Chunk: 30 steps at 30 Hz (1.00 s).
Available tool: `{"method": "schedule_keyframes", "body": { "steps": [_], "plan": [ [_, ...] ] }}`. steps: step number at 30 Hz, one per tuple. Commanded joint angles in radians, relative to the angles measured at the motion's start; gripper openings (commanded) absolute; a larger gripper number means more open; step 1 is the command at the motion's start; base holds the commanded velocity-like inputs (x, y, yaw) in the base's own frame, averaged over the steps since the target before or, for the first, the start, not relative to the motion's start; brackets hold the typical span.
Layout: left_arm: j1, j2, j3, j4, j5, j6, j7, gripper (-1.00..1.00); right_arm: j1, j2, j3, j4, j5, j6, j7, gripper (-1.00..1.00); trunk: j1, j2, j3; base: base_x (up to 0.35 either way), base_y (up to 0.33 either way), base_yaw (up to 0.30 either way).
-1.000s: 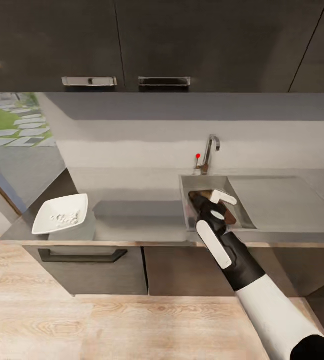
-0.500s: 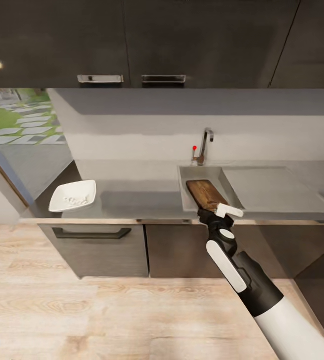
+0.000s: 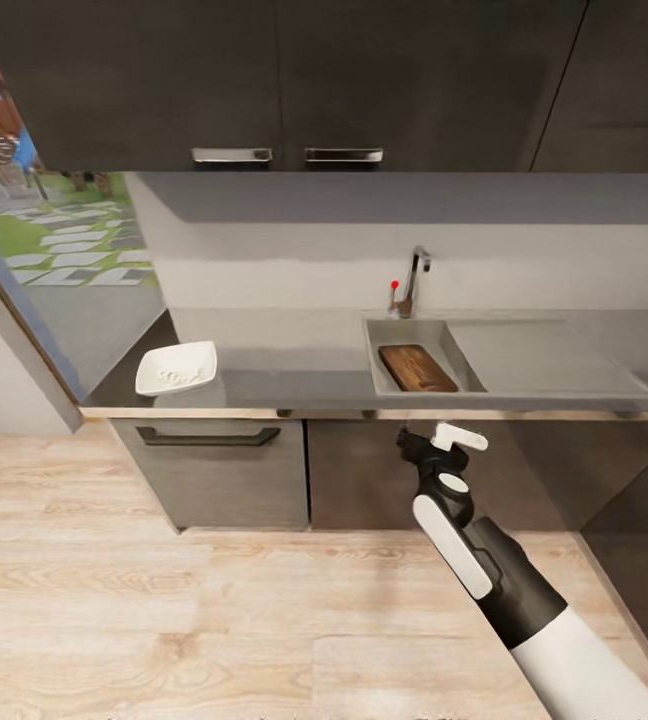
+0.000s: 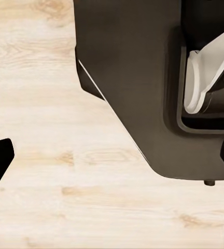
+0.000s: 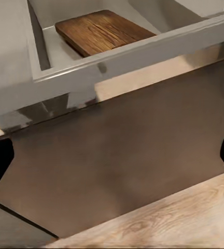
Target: In the kitchen, take the Vidalia onion out of the sink, dice it on the chopping board with the paring knife, put the diced onion into the bowl on the countertop, then place both the paring knife and the chopping board into the sink.
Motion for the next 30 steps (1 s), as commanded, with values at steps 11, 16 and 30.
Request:
{"method": "schedule_keyframes", "body": {
  "steps": [11,16,30],
  "plan": [
    [-0.106,0.02,-0.008,-0.01,0.004,0.008,0.016,1.0,-0.001,0.0,0.141,0.55,-0.003,-0.286,0.281,1.0,0.001,-0.002,-0.002,-0.013,0.01,0.0],
    [-0.222,0.029,-0.008,-0.011,0.005,0.032,0.016,1.0,-0.001,0.003,0.194,0.931,-0.003,-0.422,0.54,1.0,0.001,-0.002,-0.002,0.0,0.0,0.0],
    [-0.406,0.042,0.069,0.002,0.008,0.038,0.015,1.0,0.229,0.014,0.202,1.306,-0.001,-0.494,0.827,1.0,0.001,-0.002,-0.002,0.0,0.0,0.0]
  ]
}}
